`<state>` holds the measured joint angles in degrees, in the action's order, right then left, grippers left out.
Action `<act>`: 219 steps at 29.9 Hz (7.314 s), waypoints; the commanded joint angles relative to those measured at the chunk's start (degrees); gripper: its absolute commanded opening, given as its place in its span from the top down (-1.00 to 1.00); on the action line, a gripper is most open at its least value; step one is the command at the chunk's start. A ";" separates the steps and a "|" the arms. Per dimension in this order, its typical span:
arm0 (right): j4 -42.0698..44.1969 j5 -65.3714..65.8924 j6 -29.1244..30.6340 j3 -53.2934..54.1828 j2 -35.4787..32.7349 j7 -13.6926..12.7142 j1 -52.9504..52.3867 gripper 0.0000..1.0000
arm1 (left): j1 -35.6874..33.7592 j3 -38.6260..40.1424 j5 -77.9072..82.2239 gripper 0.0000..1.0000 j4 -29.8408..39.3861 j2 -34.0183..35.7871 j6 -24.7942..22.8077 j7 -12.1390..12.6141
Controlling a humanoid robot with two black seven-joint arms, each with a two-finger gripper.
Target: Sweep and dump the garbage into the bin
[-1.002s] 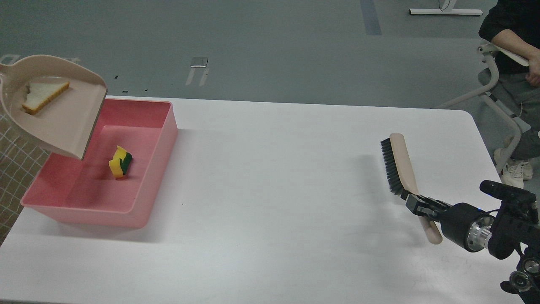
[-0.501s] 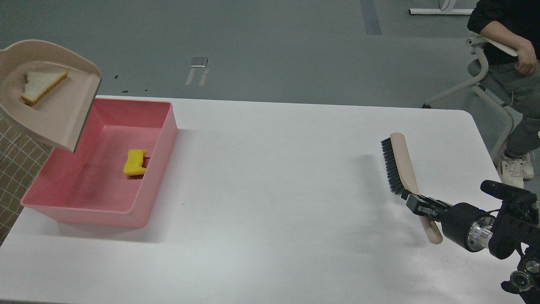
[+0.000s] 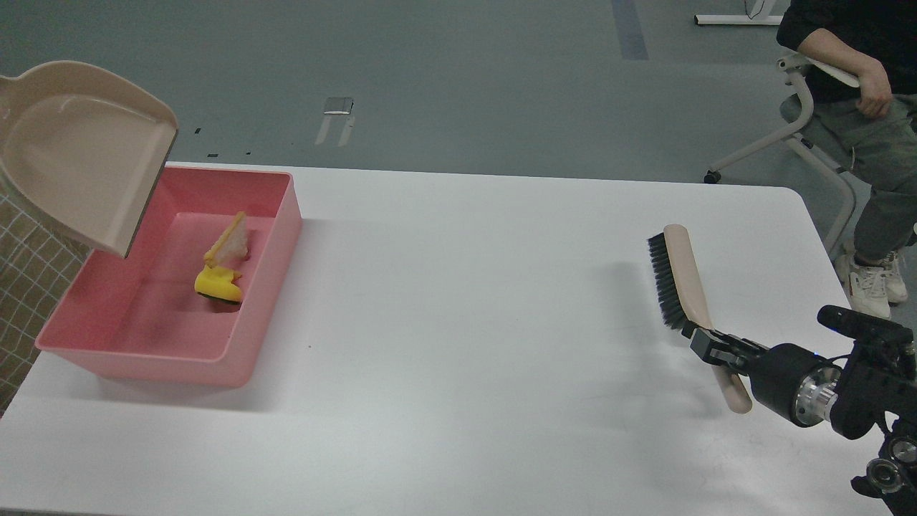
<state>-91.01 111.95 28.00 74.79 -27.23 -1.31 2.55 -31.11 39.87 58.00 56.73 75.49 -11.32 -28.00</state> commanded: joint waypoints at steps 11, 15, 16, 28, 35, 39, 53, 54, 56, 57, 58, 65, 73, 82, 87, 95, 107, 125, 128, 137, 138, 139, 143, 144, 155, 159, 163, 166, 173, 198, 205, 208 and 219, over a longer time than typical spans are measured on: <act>-0.04 0.03 0.00 0.01 0.07 -0.01 -0.52 0.62 | -2.11 0.39 -6.14 0.98 -0.74 -0.61 -0.72 0.00; -0.13 0.03 0.00 0.01 0.07 -0.01 -0.61 0.62 | -4.13 0.65 -10.00 1.00 -0.74 -0.96 -2.99 0.00; -0.13 0.03 0.00 0.01 0.07 -0.01 -0.61 0.62 | -4.14 0.65 -10.89 1.00 -0.65 -1.05 -3.61 0.00; -0.57 -0.06 0.00 0.01 0.07 -0.01 -0.70 0.62 | -5.11 0.74 -17.22 1.00 2.93 -13.26 -5.73 0.00; -0.48 -0.06 0.00 0.10 0.16 -0.01 -0.70 0.62 | -5.28 0.74 -16.87 1.00 8.66 -20.02 -0.72 0.00; -0.57 -0.06 0.00 0.18 0.16 -0.01 -0.79 0.62 | -6.25 0.39 -16.43 1.00 10.07 -23.10 0.16 0.00; 0.13 -0.06 0.00 0.18 0.07 1.05 -2.02 0.62 | -5.37 -0.40 -5.80 1.00 10.60 -36.64 4.29 1.98; 0.13 -0.06 0.00 0.18 0.07 1.05 -2.28 0.62 | -5.20 -0.66 -5.19 1.00 10.60 -37.86 4.99 2.60; 0.22 -0.15 0.00 0.18 0.07 1.05 -2.46 0.62 | -5.28 -1.98 -4.31 1.00 10.60 -39.54 6.31 3.13; 0.31 -0.06 0.00 0.18 0.07 1.05 -2.54 0.62 | -5.37 -2.68 -4.13 1.00 10.60 -40.07 6.84 3.22; 0.57 -0.06 0.00 0.27 0.07 1.05 -2.63 0.62 | -5.80 -4.25 -4.04 1.00 10.60 -41.46 7.89 3.48; 0.66 -0.15 0.00 0.18 0.07 1.05 -3.25 0.62 | -6.16 -8.40 -3.95 1.00 10.25 -46.75 13.25 5.76; 0.66 -0.15 0.00 0.10 -0.02 1.05 -4.13 0.62 | -6.07 -12.88 -3.95 1.00 8.58 -50.62 18.08 7.61; 1.19 -0.15 0.00 0.10 -0.46 1.05 -5.01 0.62 | -5.19 -14.73 -4.04 1.00 6.90 -54.31 21.26 11.83; 1.45 -0.15 0.00 0.10 -0.46 1.14 -5.01 0.62 | -4.58 -14.73 -4.04 1.00 6.29 -54.75 22.22 12.01; 1.54 -0.15 0.00 0.10 -0.55 1.14 -4.92 0.62 | -1.94 -14.73 -4.04 1.00 5.24 -57.12 24.07 12.45; 1.45 -0.15 0.00 -0.52 -0.55 1.14 -4.13 0.62 | -0.62 -14.73 -4.04 0.97 4.88 -60.20 25.12 12.45; 2.15 0.11 0.00 -0.87 -0.55 1.05 -3.69 0.62 | 0.25 -14.73 -4.13 0.94 4.71 -62.92 25.74 12.62; 2.07 0.11 0.00 -0.87 -0.55 1.05 -3.43 0.62 | 0.26 -14.73 -4.04 0.92 4.01 -63.36 25.82 12.62; 2.33 0.20 0.00 -0.87 -0.55 1.05 0.18 0.61 | 0.34 -14.73 -4.04 0.85 3.65 -63.45 26.09 12.45; 2.50 0.20 0.00 -0.87 -0.55 1.05 0.27 0.61 | 0.34 -14.73 -4.04 0.84 3.57 -63.45 26.09 12.45; 2.94 0.20 0.00 -0.87 -0.55 1.05 0.27 0.61 | 0.34 -14.73 -4.04 0.84 3.65 -63.45 26.09 12.45; 3.12 0.20 0.00 -0.78 -0.55 1.05 0.18 0.58 | 0.61 -14.73 -4.04 0.73 3.65 -63.45 26.09 12.36; 3.21 0.20 0.00 -0.78 -0.55 1.05 0.09 0.57 | 0.61 -14.73 -4.04 0.67 3.65 -63.45 26.09 12.36; 4.09 0.29 0.00 -0.87 -0.11 1.05 -0.08 0.57 | 2.01 -14.73 -3.95 0.10 3.65 -63.80 26.18 12.18; 4.70 0.38 0.00 -0.87 0.07 0.87 -0.17 0.41 | 2.01 -14.73 -3.95 -0.21 3.65 -63.80 26.18 12.18; 5.05 0.29 0.00 -0.78 0.33 0.26 -0.35 -0.54 | 1.93 -14.73 -4.04 -0.42 3.65 -63.80 26.26 12.10; 5.14 0.03 0.00 -0.52 0.60 0.26 -0.44 -0.82 | 1.75 -14.64 -4.04 -0.55 3.65 -63.80 26.88 12.01; 5.05 -1.64 0.00 -0.17 0.77 0.26 -1.23 -0.97 | 1.49 -14.55 -4.04 -0.91 4.53 -63.02 27.76 11.92; 4.97 -2.17 0.00 0.10 0.77 0.26 -2.54 -0.98 | 1.57 -14.64 -3.95 -0.93 4.79 -53.08 28.90 9.02; 5.05 -2.17 0.00 0.18 0.77 0.34 -2.55 -0.98 | 0.70 -14.11 -4.21 -0.93 9.00 -51.06 28.90 9.02; 5.05 -2.17 0.00 0.18 0.77 0.34 -2.90 -0.98 | 0.17 -14.03 -4.21 -0.93 10.15 -51.06 28.90 9.02; 5.05 -2.35 0.00 3.34 1.82 0.70 -4.03 -0.98 | -2.47 -13.41 -5.00 -0.93 10.24 -50.27 28.81 8.93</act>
<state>-85.96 109.60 28.00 75.95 -25.83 -0.71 -0.77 -32.88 26.18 53.39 66.91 24.85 17.58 -18.99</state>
